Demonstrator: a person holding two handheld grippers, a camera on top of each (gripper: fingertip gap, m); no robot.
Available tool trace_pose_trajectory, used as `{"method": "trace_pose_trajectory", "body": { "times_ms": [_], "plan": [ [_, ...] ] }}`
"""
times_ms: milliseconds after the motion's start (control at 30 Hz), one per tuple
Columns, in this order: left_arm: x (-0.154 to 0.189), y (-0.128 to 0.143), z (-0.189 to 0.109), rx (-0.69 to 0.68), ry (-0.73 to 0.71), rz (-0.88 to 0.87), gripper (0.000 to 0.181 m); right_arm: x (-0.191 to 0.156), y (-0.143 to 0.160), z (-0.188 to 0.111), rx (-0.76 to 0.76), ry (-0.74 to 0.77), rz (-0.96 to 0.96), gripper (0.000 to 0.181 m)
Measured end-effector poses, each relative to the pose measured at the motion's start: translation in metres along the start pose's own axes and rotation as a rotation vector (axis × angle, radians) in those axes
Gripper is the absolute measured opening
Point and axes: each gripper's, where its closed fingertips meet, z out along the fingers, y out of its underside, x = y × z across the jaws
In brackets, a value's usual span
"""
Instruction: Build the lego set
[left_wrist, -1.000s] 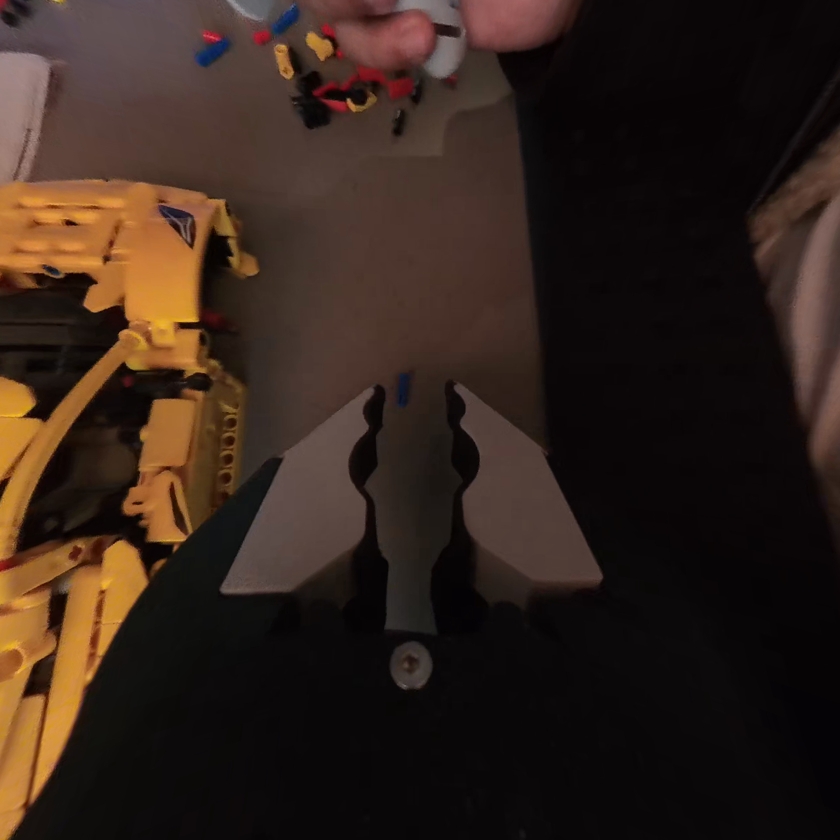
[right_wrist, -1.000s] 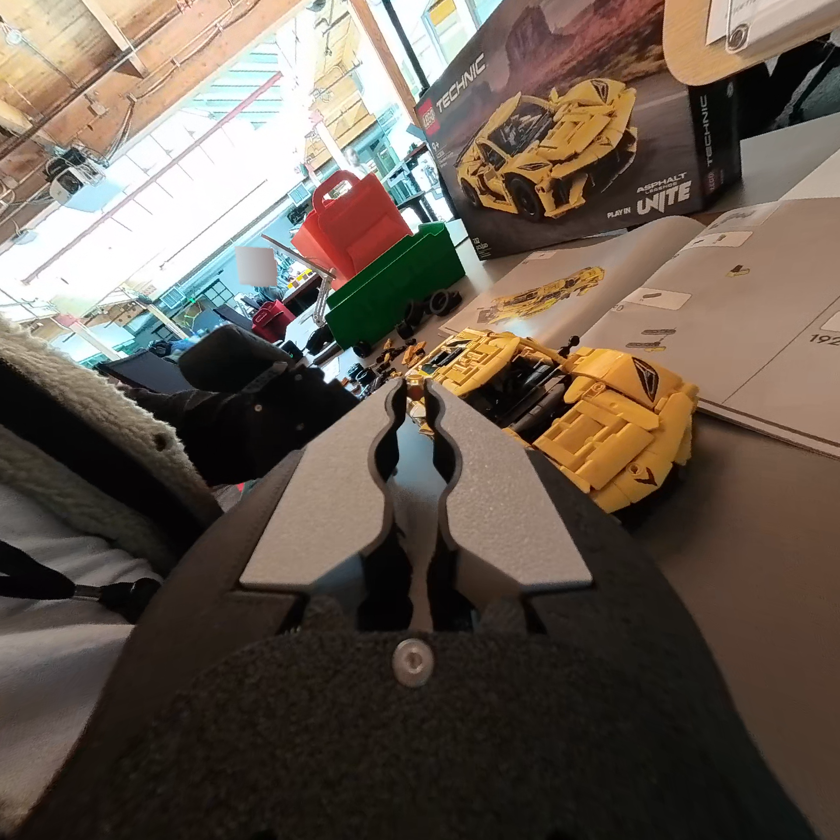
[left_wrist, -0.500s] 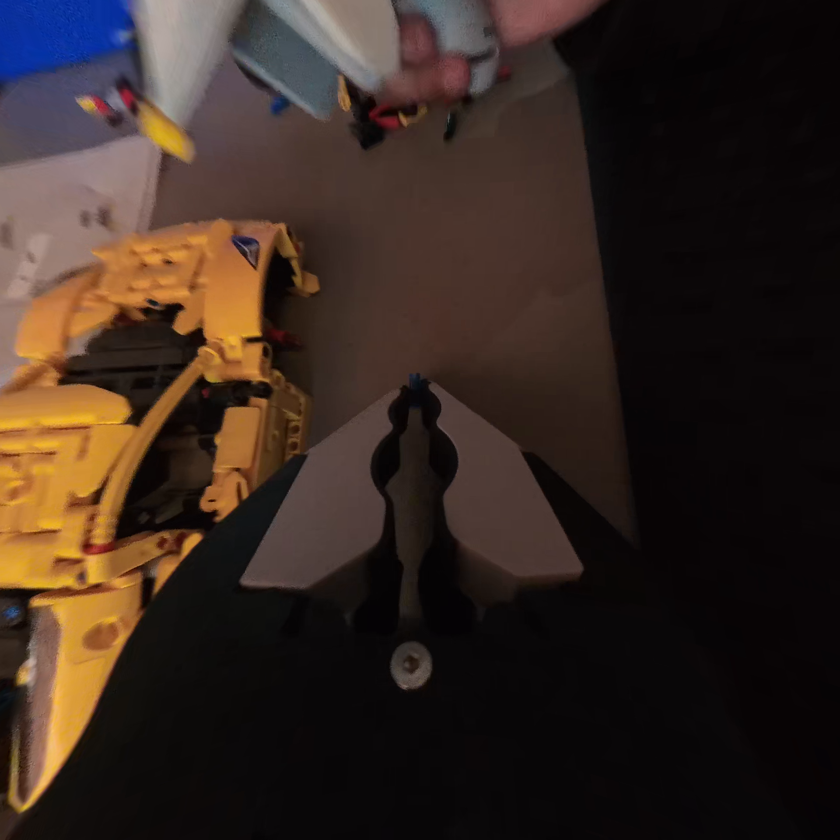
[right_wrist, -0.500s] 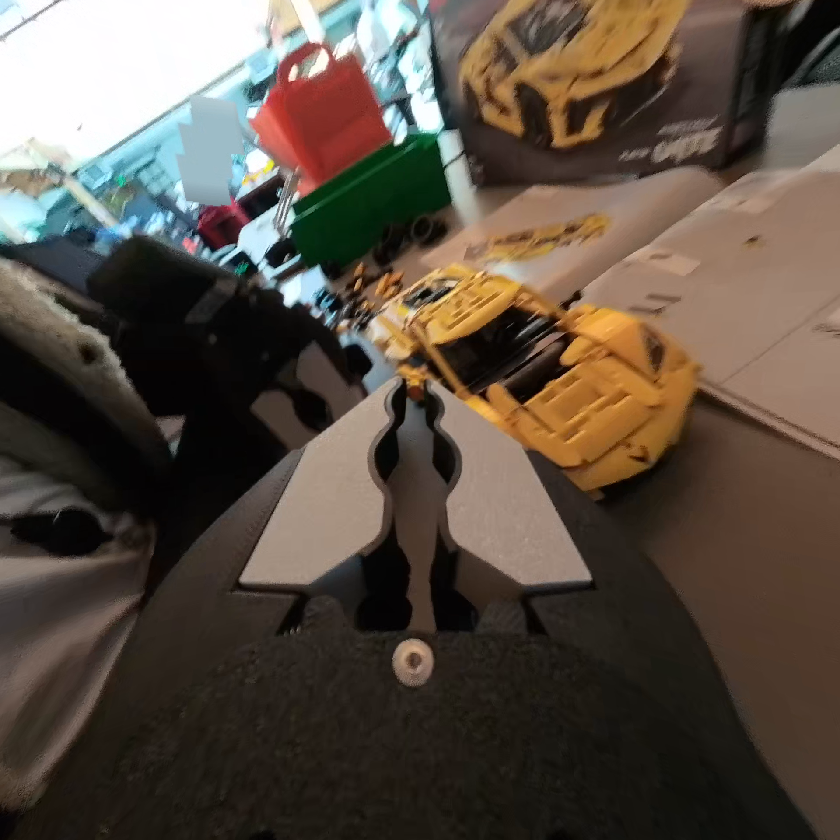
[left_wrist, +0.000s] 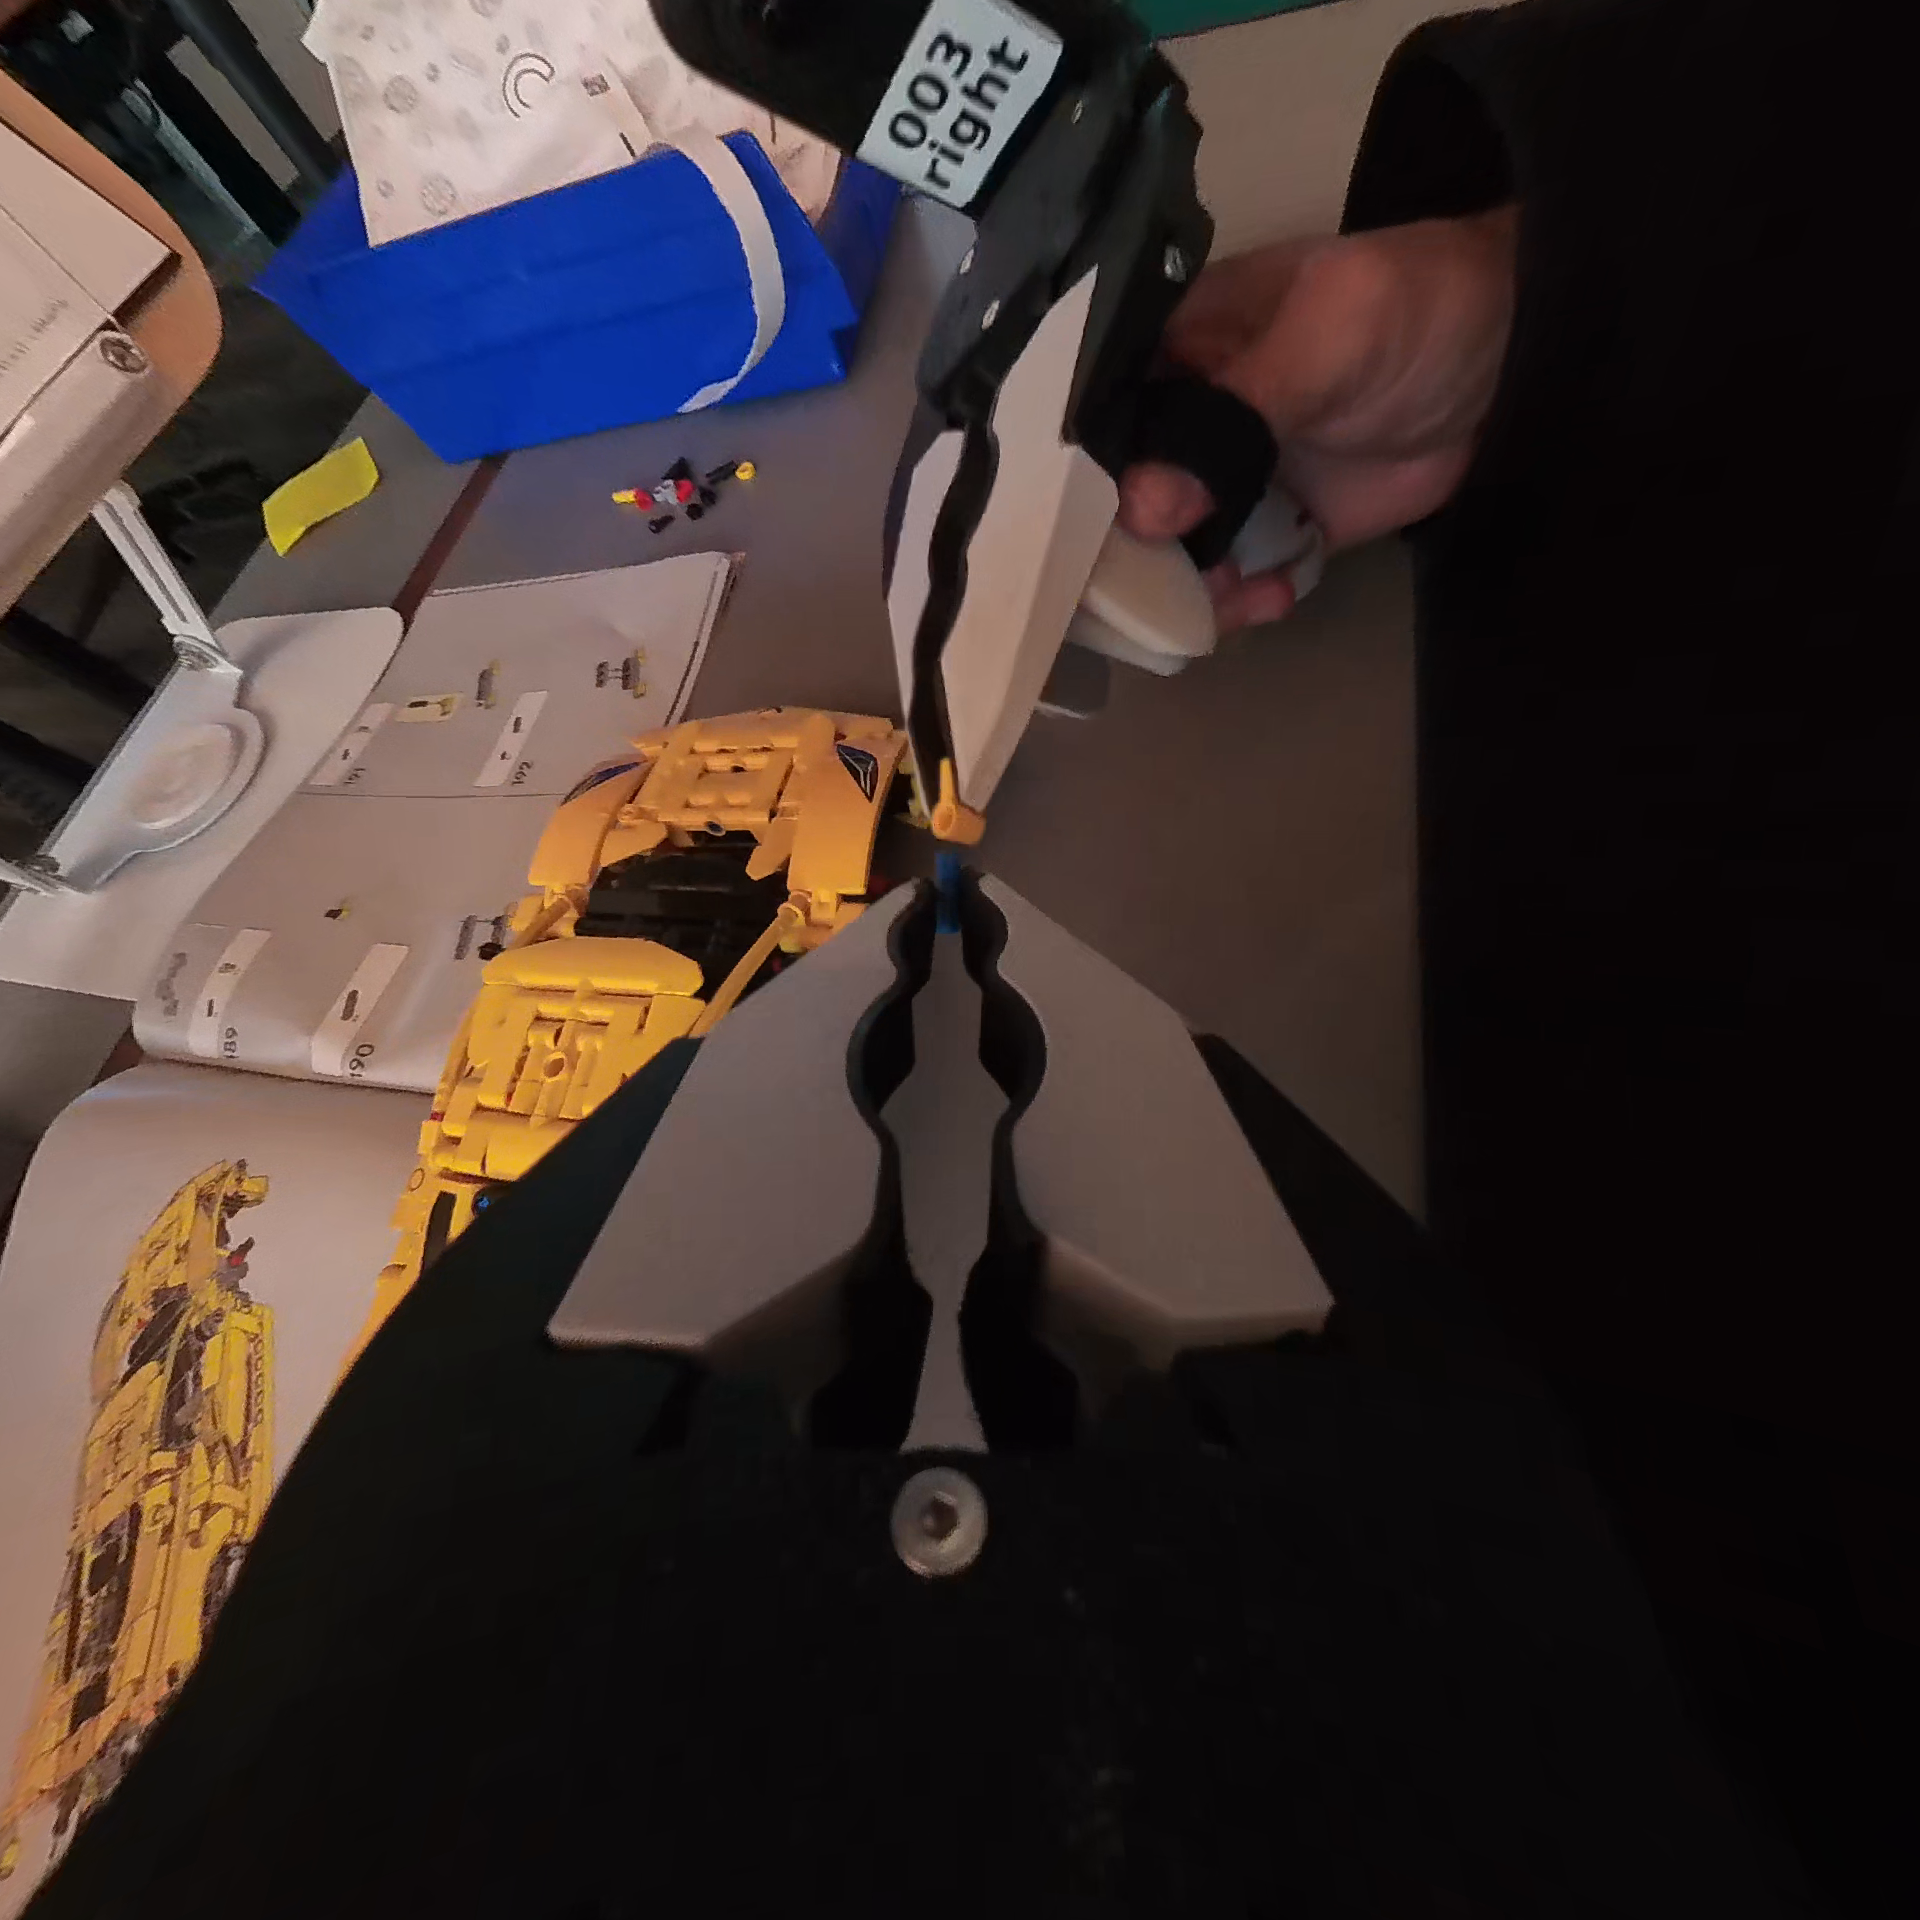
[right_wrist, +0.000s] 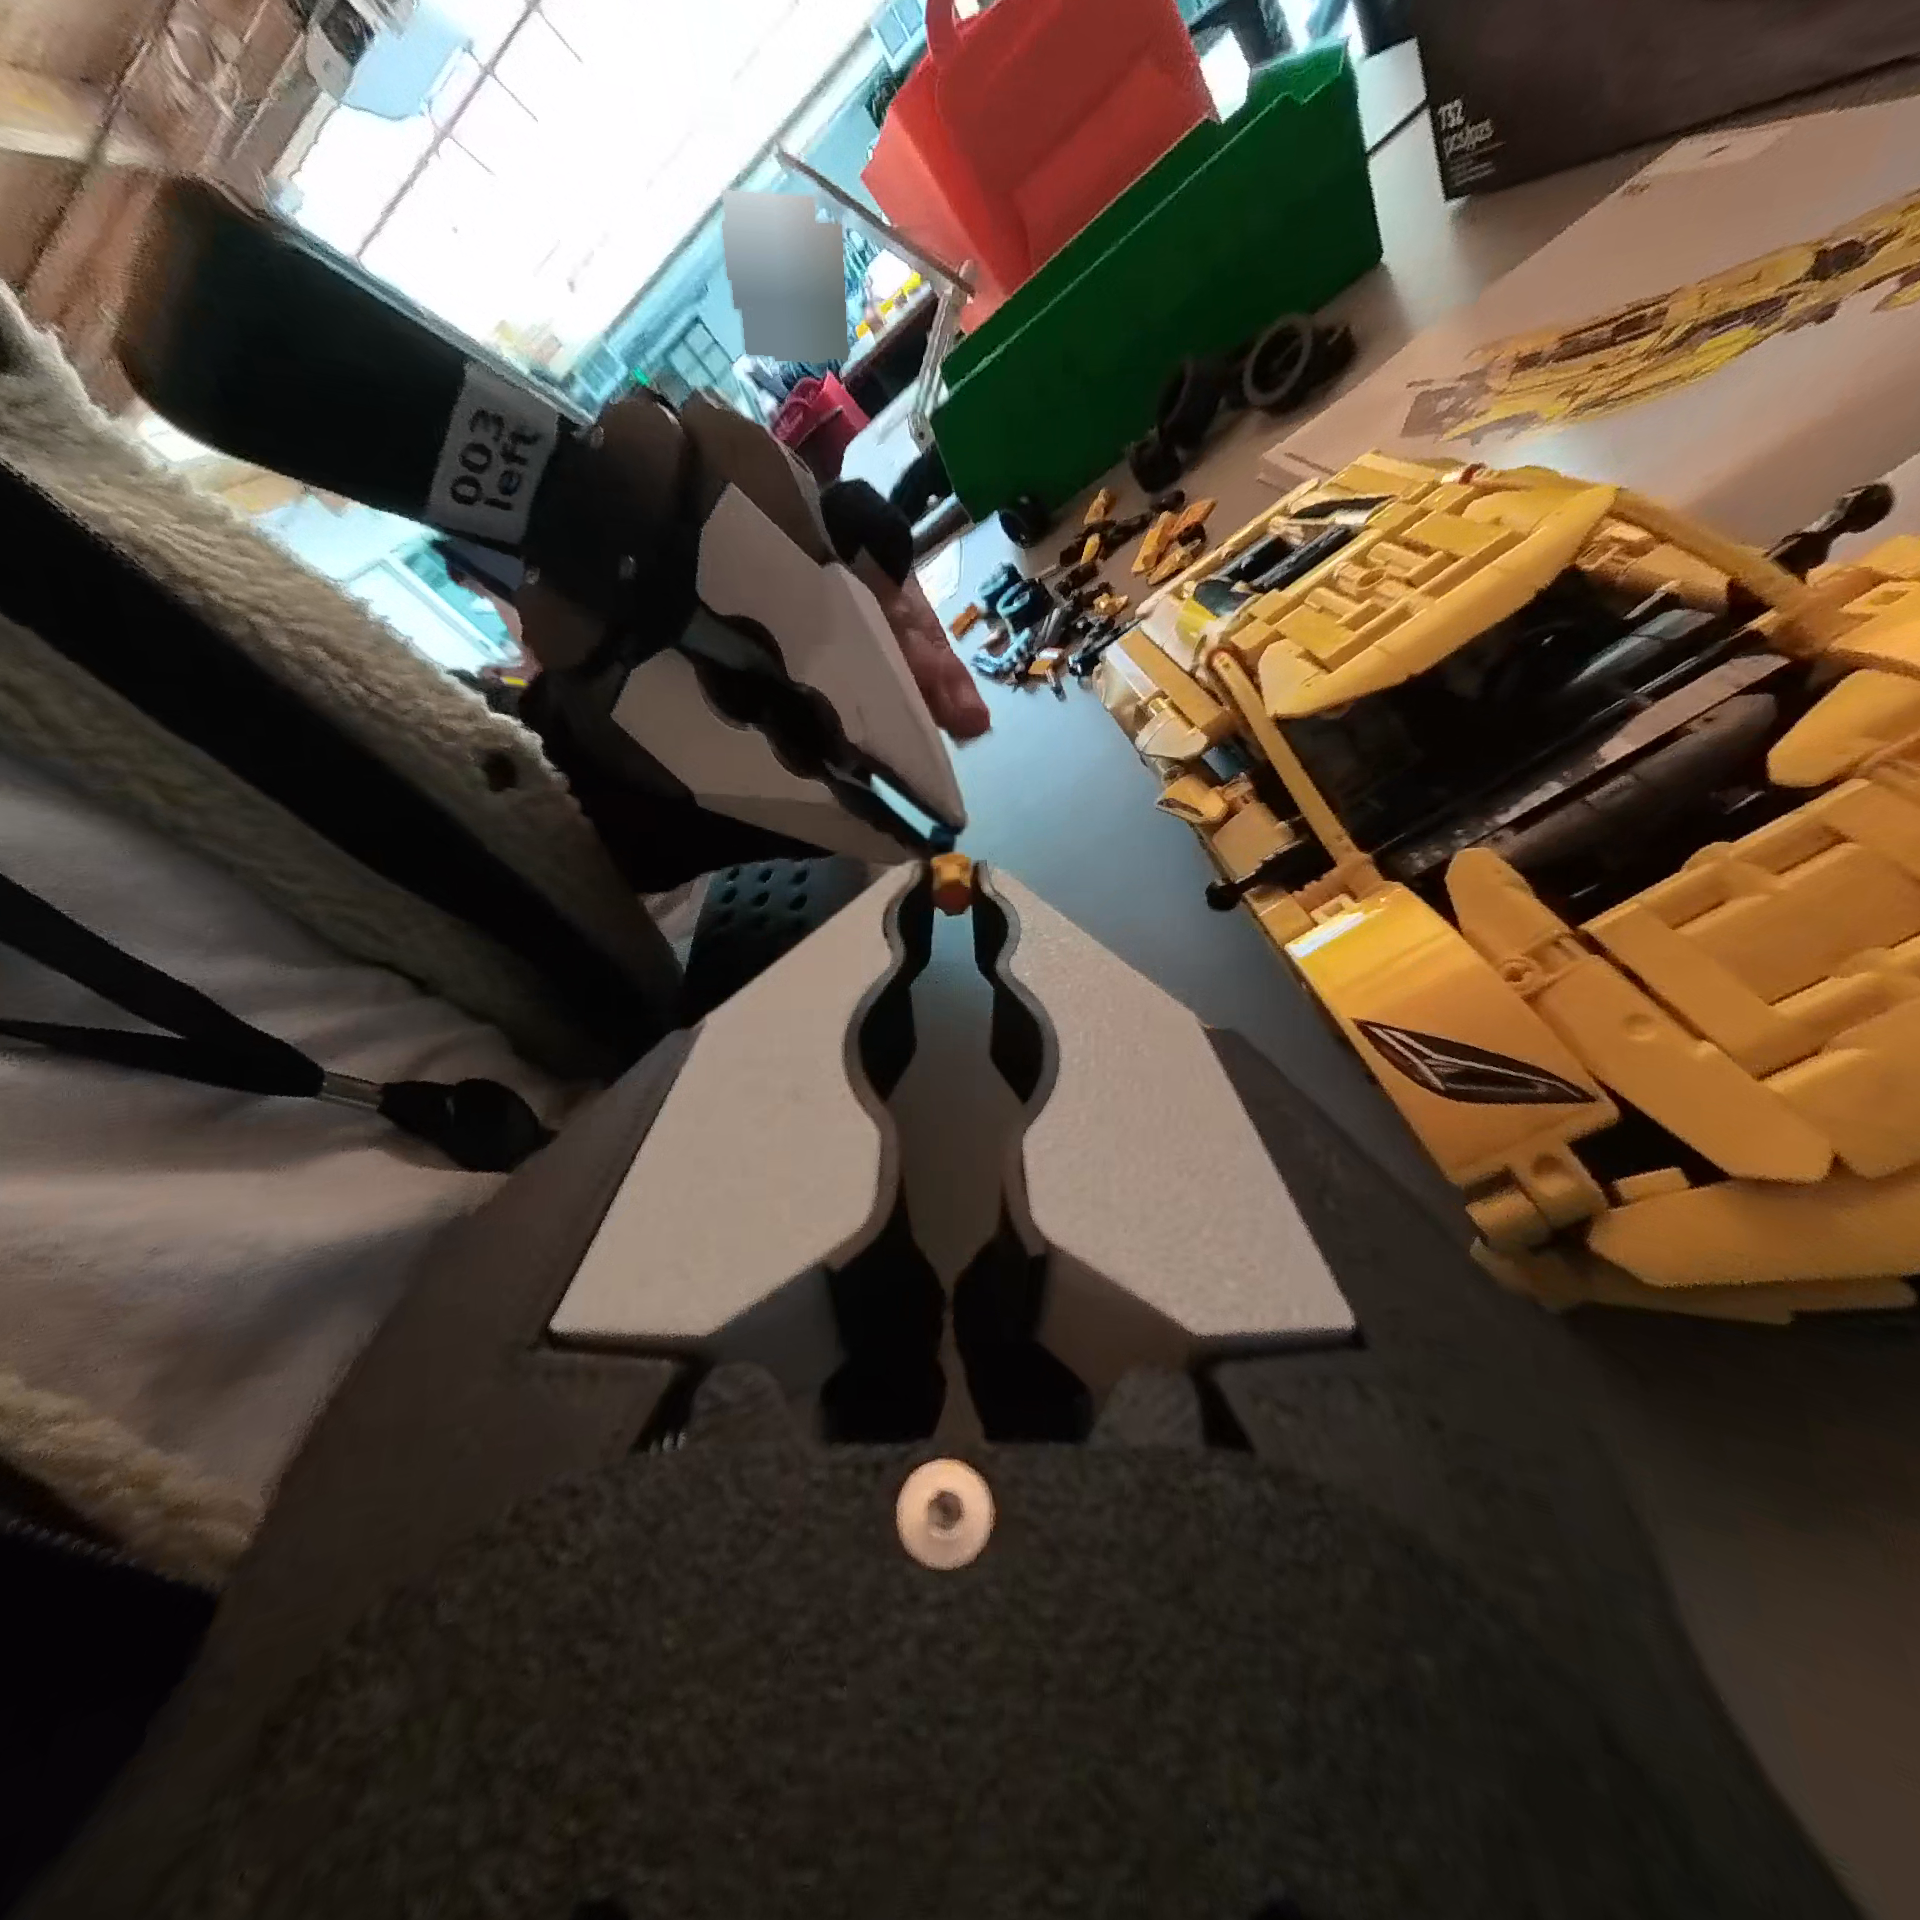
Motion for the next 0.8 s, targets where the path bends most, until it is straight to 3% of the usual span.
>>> {"method": "trace_pose_trajectory", "body": {
  "times_ms": [133, 267, 333, 433, 533, 633, 800],
  "plan": [
    [0.002, 0.007, 0.002, -0.049, 0.005, 0.039, 0.005, 0.003, 0.007, 0.005, -0.066, 0.087, -0.145, 0.006],
    [0.006, 0.017, 0.004, -0.102, 0.053, -0.008, 0.004, 0.012, 0.015, 0.007, -0.192, 0.277, -0.52, 0.006],
    [0.006, 0.02, 0.005, -0.101, 0.081, -0.103, 0.004, 0.013, 0.015, 0.009, -0.21, 0.345, -0.72, 0.006],
    [-0.001, 0.017, 0.005, -0.026, 0.128, -0.38, 0.004, 0.02, 0.008, 0.006, -0.195, 0.466, -0.892, 0.006],
    [-0.011, 0.007, -0.001, 0.102, 0.145, -0.558, 0.004, 0.017, -0.004, 0.001, -0.071, 0.442, -0.772, 0.006],
    [-0.01, -0.002, -0.006, 0.173, 0.115, -0.504, 0.005, 0.0, -0.02, -0.005, 0.087, 0.282, -0.537, 0.006],
    [-0.008, -0.027, -0.012, 0.386, 0.223, -0.69, 0.004, -0.029, -0.034, -0.005, 0.255, 0.028, -0.358, 0.006]
  ]
}}
